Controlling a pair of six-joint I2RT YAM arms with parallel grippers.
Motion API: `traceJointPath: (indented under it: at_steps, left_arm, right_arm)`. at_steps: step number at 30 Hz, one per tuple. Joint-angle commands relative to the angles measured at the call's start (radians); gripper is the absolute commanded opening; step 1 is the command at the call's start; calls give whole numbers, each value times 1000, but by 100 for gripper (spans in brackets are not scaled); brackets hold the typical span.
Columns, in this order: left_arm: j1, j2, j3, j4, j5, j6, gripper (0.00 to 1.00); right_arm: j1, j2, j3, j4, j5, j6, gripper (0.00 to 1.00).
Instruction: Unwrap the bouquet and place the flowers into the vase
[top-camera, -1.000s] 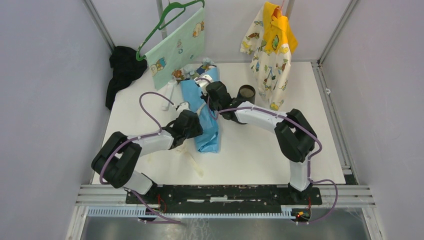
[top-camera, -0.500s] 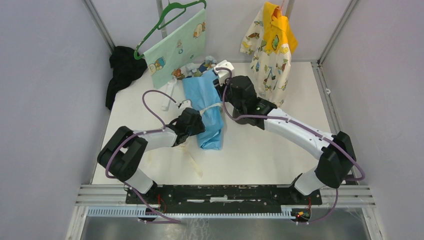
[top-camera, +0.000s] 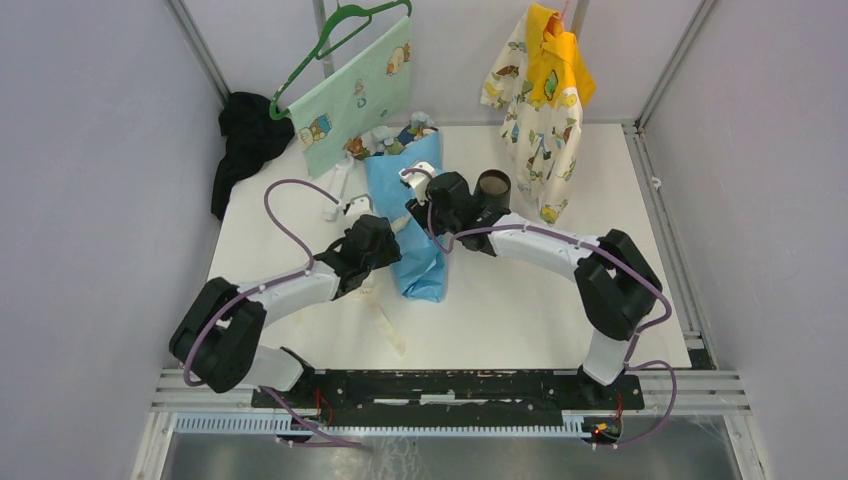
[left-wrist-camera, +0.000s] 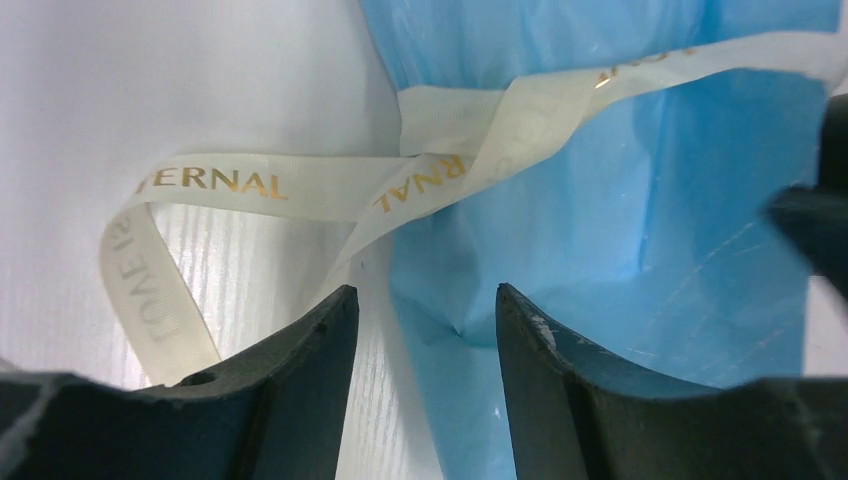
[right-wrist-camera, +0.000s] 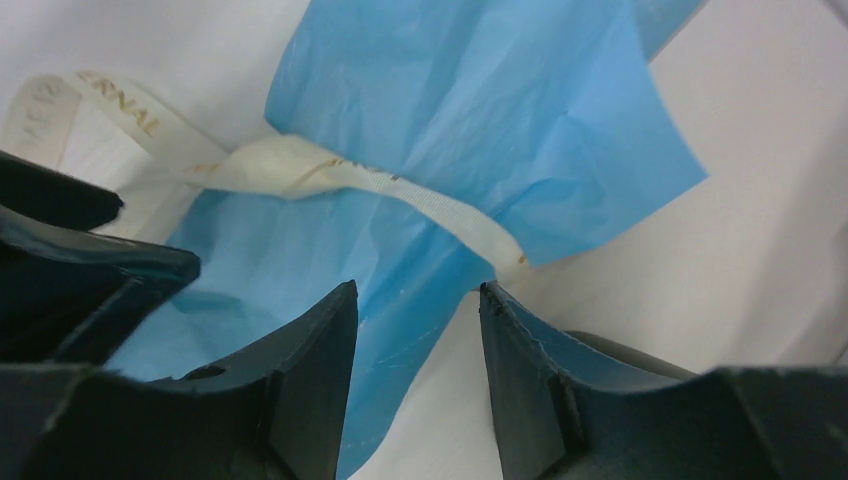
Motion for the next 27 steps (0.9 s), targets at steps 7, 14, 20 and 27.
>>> traceJointPath:
  at_steps: [7,14,20,27]
  left_arm:
    - [1,-142,-10,-74,-107,-40,60]
    - [0,-163,-4,-88,-107,-36,60]
    - [2,-170,-9,-90,-117,-34,60]
    - [0,-169,-11,-90,-115,-34,60]
  right_arm:
    - [-1,113,127,-29,4,-27,55]
    - [-1,170,226,-85,87,-64,55]
    - [-2,153,219,-65,130,-89,55]
    - [-1,210,264,-95,179,-111,57]
